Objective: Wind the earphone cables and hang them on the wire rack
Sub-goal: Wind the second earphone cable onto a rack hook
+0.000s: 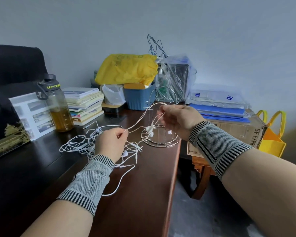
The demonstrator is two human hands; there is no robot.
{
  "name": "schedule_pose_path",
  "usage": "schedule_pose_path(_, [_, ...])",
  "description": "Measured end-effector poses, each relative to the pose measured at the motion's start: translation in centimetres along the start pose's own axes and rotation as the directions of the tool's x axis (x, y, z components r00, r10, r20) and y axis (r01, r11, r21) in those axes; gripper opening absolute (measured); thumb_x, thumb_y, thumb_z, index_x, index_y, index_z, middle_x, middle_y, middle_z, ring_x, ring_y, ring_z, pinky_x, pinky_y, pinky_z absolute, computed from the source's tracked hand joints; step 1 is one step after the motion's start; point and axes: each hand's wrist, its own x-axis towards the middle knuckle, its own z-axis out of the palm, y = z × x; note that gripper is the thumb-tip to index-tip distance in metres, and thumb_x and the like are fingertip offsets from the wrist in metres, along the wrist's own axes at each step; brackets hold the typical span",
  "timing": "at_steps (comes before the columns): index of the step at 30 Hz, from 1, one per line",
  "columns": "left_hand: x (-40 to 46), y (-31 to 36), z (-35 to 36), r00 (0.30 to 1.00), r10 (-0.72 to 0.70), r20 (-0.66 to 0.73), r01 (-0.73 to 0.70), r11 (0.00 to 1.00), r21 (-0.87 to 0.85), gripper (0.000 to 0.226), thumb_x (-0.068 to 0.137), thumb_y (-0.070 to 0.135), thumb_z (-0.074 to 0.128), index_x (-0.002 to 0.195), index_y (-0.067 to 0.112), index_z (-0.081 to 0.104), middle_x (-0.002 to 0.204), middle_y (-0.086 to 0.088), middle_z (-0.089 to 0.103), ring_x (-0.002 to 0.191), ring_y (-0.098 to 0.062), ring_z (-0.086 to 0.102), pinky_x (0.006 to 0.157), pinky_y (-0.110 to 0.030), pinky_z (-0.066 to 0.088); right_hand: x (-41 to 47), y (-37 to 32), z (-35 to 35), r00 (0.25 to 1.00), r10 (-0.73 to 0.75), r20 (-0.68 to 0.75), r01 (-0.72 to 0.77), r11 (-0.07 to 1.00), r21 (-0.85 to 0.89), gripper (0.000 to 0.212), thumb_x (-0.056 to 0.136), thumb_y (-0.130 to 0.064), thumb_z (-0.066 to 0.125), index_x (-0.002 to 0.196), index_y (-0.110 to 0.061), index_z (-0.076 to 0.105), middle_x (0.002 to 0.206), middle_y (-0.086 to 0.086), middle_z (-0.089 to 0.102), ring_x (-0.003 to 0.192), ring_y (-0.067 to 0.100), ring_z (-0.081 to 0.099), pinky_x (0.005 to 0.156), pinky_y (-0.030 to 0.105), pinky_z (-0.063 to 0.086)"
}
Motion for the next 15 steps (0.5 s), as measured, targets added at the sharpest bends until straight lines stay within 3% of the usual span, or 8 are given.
schedule_pose_path(1, [-0.2, 0.3, 0.0, 1.0, 0.011, 0.019, -0.011, 1.0, -0.01, 0.028, 0.094, 0.036, 0.056, 0.074, 0.022, 0.07, 0.066, 0.002, 0.069, 0.065, -0.016, 0.063, 0.066, -0.032, 0.05, -0.1, 0.1, 0.2, 1.0, 0.01, 0.002, -0.01, 0.996, -0.088, 0.009, 0.091, -0.006, 0.06, 0.087, -0.001, 0.065, 0.075, 0.013, 0.069, 0.06, 0.018, 0.062, 0.058, 0.027, 0.056])
schedule_pose_path(2, [-0.3, 0.6, 0.1, 0.999, 0.024, 0.043, -0.024, 1.0, -0.018, 0.027, 0.093, 0.035, 0.057, 0.074, 0.021, 0.07, 0.068, 0.002, 0.07, 0.066, -0.014, 0.063, 0.067, -0.032, 0.05, -0.2, 0.4, 0.3, 1.0, 0.011, -0.019, -0.017, 0.938, -0.347, 0.011, 0.09, -0.008, 0.062, 0.085, 0.0, 0.068, 0.076, 0.014, 0.07, 0.059, 0.018, 0.062, 0.061, 0.029, 0.058])
schedule_pose_path(4, [-0.4, 1.1, 0.4, 0.994, 0.048, 0.098, -0.046, 0.999, -0.028, 0.027, 0.093, 0.033, 0.058, 0.072, 0.02, 0.069, 0.069, 0.002, 0.07, 0.068, -0.018, 0.064, 0.07, -0.036, 0.053, -0.2, 1.2, 0.5, 1.0, -0.02, 0.0, 0.009, 0.415, -0.91, 0.018, 0.089, -0.014, 0.064, 0.087, 0.002, 0.073, 0.082, 0.017, 0.072, 0.059, 0.018, 0.061, 0.068, 0.033, 0.059])
schedule_pose_path(5, [-0.4, 1.4, 0.5, 0.991, 0.052, 0.119, -0.049, 0.998, -0.03, 0.027, 0.092, 0.032, 0.058, 0.071, 0.019, 0.069, 0.07, 0.002, 0.071, 0.068, -0.02, 0.064, 0.07, -0.037, 0.053, -0.2, 1.5, 0.8, 0.999, -0.033, 0.018, 0.026, 0.263, -0.965, 0.021, 0.089, -0.017, 0.064, 0.088, 0.001, 0.074, 0.084, 0.017, 0.073, 0.062, 0.019, 0.064, 0.071, 0.035, 0.06])
schedule_pose_path(6, [-0.4, 1.6, 0.7, 0.989, 0.055, 0.134, -0.051, 0.998, -0.032, 0.028, 0.092, 0.031, 0.057, 0.071, 0.018, 0.068, 0.071, 0.003, 0.071, 0.067, -0.021, 0.063, 0.07, -0.037, 0.053, -0.2, 1.5, 1.0, 0.999, -0.044, 0.013, 0.025, 0.272, -0.962, 0.021, 0.089, -0.018, 0.064, 0.087, 0.0, 0.074, 0.083, 0.016, 0.074, 0.068, 0.022, 0.07, 0.073, 0.038, 0.06])
schedule_pose_path(10, [-0.1, 2.6, 0.7, 0.987, 0.042, 0.152, -0.036, 0.998, -0.042, 0.027, 0.093, 0.028, 0.055, 0.072, 0.019, 0.068, 0.071, 0.01, 0.069, 0.068, -0.016, 0.063, 0.067, -0.031, 0.05, 0.2, 1.3, 2.0, 0.998, -0.049, -0.026, 0.016, 0.704, -0.71, 0.017, 0.09, -0.012, 0.065, 0.081, 0.001, 0.07, 0.082, 0.02, 0.072, 0.078, 0.031, 0.072, 0.077, 0.042, 0.059])
schedule_pose_path(13, [0.5, 3.1, 0.5, 0.99, 0.025, 0.136, -0.007, 0.992, -0.129, 0.025, 0.092, 0.023, 0.057, 0.071, 0.017, 0.068, 0.062, 0.011, 0.063, 0.06, -0.011, 0.055, 0.058, -0.026, 0.038, -0.2, 1.1, 2.8, 0.999, -0.003, -0.034, -0.002, 0.991, -0.134, 0.011, 0.091, -0.002, 0.06, 0.083, 0.004, 0.063, 0.079, 0.021, 0.068, 0.065, 0.023, 0.068, 0.069, 0.033, 0.059])
schedule_pose_path(15, [0.8, 3.3, 0.3, 0.99, 0.035, 0.14, -0.009, 0.984, -0.178, 0.023, 0.092, 0.021, 0.059, 0.071, 0.017, 0.066, 0.063, 0.01, 0.062, 0.06, -0.009, 0.054, 0.058, -0.026, 0.037, -0.2, 1.4, 2.7, 0.998, 0.019, -0.054, -0.009, 0.986, 0.168, 0.012, 0.094, -0.002, 0.054, 0.085, 0.002, 0.06, 0.077, 0.017, 0.066, 0.06, 0.017, 0.067, 0.06, 0.024, 0.057])
